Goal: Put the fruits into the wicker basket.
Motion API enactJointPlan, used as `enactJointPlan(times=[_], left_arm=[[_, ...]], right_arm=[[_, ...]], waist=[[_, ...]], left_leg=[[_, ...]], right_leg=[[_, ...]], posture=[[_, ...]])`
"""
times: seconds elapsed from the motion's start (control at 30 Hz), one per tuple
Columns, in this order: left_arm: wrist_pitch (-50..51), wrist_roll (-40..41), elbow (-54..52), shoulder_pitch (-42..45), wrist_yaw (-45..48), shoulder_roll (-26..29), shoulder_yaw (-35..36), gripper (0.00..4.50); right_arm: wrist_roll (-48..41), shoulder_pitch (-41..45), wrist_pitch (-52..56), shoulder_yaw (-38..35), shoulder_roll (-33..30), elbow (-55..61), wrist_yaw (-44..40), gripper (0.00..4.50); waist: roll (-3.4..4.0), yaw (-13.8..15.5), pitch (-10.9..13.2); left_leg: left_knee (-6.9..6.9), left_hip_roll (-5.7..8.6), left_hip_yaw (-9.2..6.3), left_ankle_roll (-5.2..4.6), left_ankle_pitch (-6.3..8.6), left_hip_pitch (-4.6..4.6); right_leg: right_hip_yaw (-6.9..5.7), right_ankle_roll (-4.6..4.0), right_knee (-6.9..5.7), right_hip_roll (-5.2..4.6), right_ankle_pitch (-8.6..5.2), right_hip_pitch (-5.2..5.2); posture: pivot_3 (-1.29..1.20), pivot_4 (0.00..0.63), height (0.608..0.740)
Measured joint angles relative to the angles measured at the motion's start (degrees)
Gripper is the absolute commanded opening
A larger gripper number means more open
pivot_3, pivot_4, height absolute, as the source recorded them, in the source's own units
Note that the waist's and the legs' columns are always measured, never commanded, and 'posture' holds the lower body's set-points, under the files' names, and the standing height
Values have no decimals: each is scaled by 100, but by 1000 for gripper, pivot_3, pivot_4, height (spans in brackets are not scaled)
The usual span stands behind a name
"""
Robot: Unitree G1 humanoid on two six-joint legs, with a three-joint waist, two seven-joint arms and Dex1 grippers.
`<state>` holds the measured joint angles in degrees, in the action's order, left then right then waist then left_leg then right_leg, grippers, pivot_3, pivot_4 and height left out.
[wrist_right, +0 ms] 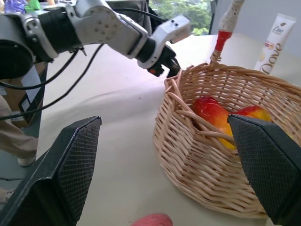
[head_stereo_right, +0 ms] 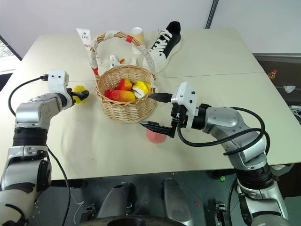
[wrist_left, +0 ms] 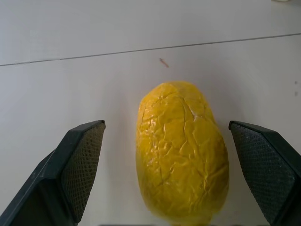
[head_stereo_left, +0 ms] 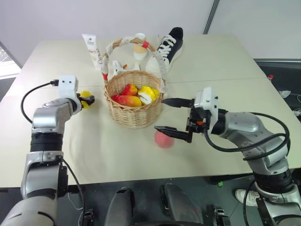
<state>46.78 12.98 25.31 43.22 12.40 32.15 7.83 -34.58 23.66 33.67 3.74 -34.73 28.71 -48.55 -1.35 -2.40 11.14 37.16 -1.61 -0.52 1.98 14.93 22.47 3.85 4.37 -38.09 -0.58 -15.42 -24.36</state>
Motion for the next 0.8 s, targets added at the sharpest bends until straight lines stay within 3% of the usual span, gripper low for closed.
enactJointPlan(times=[0.03, 0.1, 0.23, 0.3, 0.4, 0.5, 0.67, 0.8], left_arm=[[-6, -7, 169, 61, 15, -45, -12, 4500], [-61, -7, 401, 142, 72, -115, -9, 3946], [-261, -39, 580, 217, 114, -148, -6, 2089], [-345, -80, 621, 222, 110, -152, -7, 1635], [-404, -165, 527, 161, 146, -96, -11, 1635], [-502, -38, -344, -383, 486, 247, 166, 1635], [-470, 1283, -2913, -1673, 2024, 786, 992, 1635], [-102, 2196, -4457, -1621, 2745, 1044, 868, 1635]], right_arm=[[10, -20, -32, 17, 7, 11, 3, 4477], [50, -51, -85, 33, 31, 17, 14, 4500], [108, -103, -173, 53, 64, 22, 42, 4500], [135, -134, -196, 67, 71, 22, 45, 4500], [201, -183, -258, 90, 77, 25, 38, 4500], [277, -318, -335, 88, 44, 22, 26, 4500], [314, -322, -417, -25, -84, -71, -54, 4500], [423, -287, -488, -41, -177, -378, -170, 4500]], waist=[[0, 0, 0], [0, 1, 0], [-1, -3, 0], [-1, -1, 0], [-1, -9, 0], [-4, -35, 1], [-5, 15, 2], [-10, 134, -1]], left_leg=[[0, 0, 0, 0, 0, 0], [0, 0, -1, 0, 0, 0], [1, 0, -1, 0, 0, 0], [1, 0, -1, 0, 0, 0], [0, 0, 0, 1, 0, 0], [-4, -10, 2, 1, 0, 2], [-2, -18, 2, 6, -2, 7], [7, -4, 7, 5, -2, -3]], right_leg=[[0, 0, 0, -1, 0, 0], [0, 0, 0, -1, 0, 0], [0, 1, -1, -2, 1, 0], [0, 1, -2, -2, 1, 0], [0, 1, -1, -2, 1, -1], [5, 0, -3, -2, 1, -11], [3, -1, -4, -16, 1, -10], [4, 2, 3, -18, 1, 8]], posture=[[0, 150, 740], [0, 150, 740], [0, 150, 740], [0, 150, 740], [0, 150, 740], [0, 150, 740], [0, 150, 740], [0, 150, 740]])
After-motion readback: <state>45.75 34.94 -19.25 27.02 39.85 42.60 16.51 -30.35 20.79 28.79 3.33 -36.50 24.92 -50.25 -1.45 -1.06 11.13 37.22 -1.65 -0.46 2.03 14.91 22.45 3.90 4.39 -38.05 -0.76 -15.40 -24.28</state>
